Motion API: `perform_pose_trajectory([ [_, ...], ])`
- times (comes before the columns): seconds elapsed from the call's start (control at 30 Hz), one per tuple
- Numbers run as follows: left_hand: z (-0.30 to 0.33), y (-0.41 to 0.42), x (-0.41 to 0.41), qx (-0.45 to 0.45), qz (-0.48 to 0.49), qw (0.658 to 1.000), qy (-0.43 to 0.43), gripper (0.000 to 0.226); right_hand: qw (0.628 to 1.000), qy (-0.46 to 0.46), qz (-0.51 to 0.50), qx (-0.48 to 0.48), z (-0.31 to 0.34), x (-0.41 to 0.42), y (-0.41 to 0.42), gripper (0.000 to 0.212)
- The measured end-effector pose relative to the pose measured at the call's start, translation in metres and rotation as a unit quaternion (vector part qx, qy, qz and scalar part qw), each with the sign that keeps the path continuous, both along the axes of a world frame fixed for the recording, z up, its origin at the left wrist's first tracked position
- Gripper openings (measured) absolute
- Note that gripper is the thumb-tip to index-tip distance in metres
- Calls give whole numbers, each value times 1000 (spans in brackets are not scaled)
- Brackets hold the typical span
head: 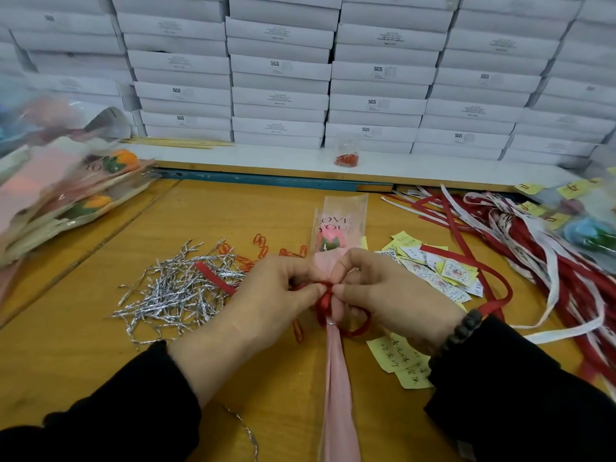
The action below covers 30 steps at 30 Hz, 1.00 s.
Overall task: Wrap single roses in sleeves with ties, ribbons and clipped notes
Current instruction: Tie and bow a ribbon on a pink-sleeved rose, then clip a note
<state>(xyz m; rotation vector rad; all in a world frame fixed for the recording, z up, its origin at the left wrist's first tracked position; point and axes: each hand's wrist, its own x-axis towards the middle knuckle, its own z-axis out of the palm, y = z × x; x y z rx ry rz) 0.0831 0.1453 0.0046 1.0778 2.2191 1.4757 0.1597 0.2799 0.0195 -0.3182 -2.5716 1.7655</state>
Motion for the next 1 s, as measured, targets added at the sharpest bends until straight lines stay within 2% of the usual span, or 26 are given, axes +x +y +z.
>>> perform_pose_trajectory([
  [0.1,0,0,0,-2,-5,1000,-13,23,999,16,-28,4,0,0,-1,9],
  [0.13,0,0,0,0,-2,1000,-23,25,998,30,-42,42,0,0,-1,10],
  [0.17,0,0,-1,0,4,1000,-29,27,991,52,-58,112,-1,0,-1,11],
  [0.23,-1,0,-2,-7,15,999,-33,24,950,113,-93,276,0,1,-5,13],
  [0.3,-1,1,-3,0,18,999,-45,18,915,162,-110,352,5,4,-8,19],
  [0.37,-1,1,-3,8,23,998,-54,17,909,145,-84,381,10,7,-11,31],
  [0.47,1,0,-2,7,21,998,-62,23,907,79,-53,410,11,8,-15,29],
  [0.53,2,-1,-2,8,15,998,-60,22,924,64,-58,372,8,7,-15,19],
  [0.6,3,-2,-2,8,14,999,-50,20,960,50,-62,270,6,6,-13,9],
  [0.7,3,-1,-2,3,15,999,-46,17,989,24,-68,126,8,5,-8,12],
  [0.9,7,-5,-6,-19,2,999,-45,14,994,-28,-69,-75,11,5,7,17],
  [1.0,9,-8,-9,-43,-8,999,-33,16,993,-39,-51,-99,14,7,16,17],
])
